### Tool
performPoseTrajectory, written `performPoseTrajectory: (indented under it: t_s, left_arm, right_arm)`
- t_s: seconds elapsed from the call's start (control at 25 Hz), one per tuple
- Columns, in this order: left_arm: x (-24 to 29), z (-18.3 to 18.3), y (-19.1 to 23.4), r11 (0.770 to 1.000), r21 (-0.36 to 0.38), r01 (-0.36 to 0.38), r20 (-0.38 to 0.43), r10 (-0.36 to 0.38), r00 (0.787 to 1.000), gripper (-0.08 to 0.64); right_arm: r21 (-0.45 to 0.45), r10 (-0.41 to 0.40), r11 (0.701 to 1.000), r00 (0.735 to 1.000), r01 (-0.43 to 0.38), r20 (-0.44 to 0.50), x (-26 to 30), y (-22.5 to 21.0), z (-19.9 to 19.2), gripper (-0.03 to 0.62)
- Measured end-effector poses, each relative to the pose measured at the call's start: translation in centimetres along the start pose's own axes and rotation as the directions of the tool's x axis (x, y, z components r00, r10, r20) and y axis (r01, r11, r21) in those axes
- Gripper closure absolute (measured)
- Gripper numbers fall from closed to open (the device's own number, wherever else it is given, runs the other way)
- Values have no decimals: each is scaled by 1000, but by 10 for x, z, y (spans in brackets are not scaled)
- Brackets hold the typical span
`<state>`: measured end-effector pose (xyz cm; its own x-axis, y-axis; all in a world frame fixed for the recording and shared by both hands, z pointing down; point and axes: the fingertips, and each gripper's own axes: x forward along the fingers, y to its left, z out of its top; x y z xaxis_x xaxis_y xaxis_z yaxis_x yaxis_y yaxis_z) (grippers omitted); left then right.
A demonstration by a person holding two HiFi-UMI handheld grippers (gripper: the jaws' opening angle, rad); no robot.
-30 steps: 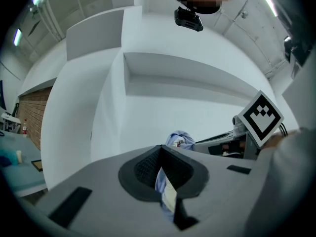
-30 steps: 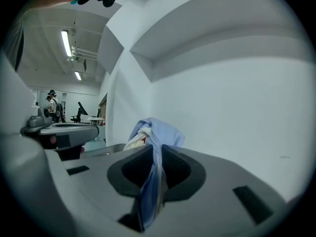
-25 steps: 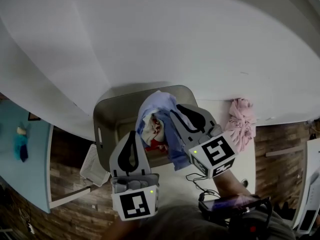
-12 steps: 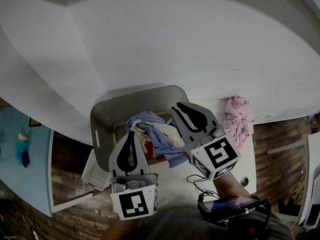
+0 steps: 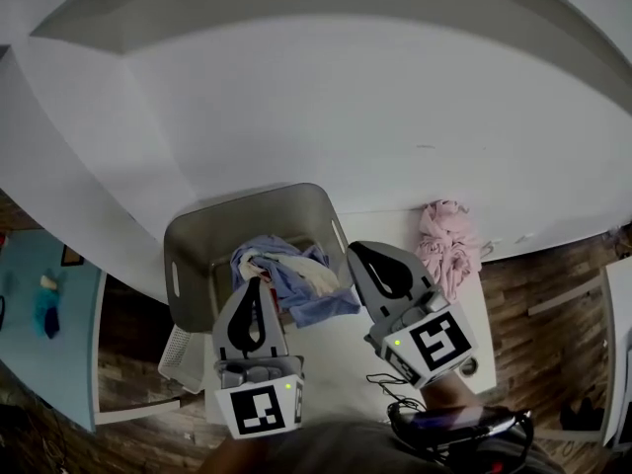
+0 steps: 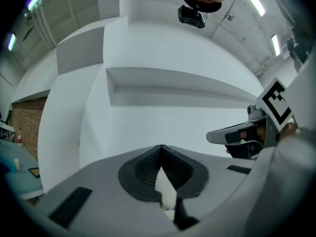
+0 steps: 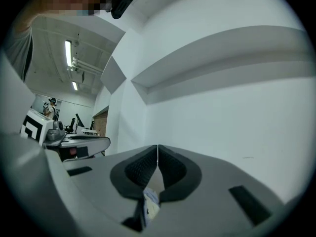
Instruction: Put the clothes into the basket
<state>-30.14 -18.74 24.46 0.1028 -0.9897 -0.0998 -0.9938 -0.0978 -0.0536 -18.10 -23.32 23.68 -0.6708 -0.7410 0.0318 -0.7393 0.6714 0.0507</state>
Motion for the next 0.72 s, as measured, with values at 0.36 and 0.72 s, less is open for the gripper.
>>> performPoseTrajectory:
  t_s: [0.36,0.72]
  left_arm:
    - [-44,21,-81,998,8,64,35,-65,997,555]
    - [-77,29,-181,987,0,158,40,-158,987,555]
  right_arm:
    - [11,-21,1000,1000,21,16,-99,-10,-1,580]
    - [37,-121,992,992,120,28,-212,-43,-7,580]
